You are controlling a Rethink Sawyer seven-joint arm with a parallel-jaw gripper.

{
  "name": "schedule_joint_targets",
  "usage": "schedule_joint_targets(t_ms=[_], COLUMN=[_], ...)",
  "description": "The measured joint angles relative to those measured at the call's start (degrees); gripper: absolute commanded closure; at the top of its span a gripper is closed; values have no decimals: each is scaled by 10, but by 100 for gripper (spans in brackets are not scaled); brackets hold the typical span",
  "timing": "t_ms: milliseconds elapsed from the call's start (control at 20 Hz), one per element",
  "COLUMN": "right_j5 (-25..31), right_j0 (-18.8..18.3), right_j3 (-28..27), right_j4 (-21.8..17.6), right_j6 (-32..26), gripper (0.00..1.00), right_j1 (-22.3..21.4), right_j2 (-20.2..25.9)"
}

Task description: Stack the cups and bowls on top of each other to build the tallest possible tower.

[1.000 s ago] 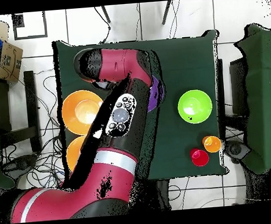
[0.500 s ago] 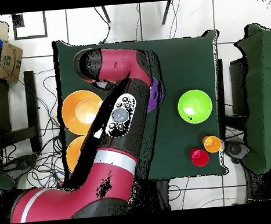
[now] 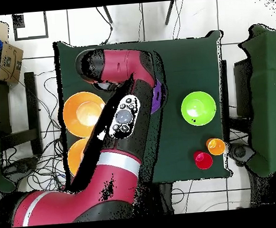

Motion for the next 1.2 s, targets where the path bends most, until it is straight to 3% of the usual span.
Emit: schedule_joint_targets(t_ms=[1200], right_j5=[0], right_j0=[-12], right_j3=[10], right_j4=[11], right_j6=[0], gripper=[100], right_j1=[-24], right_j2=[23])
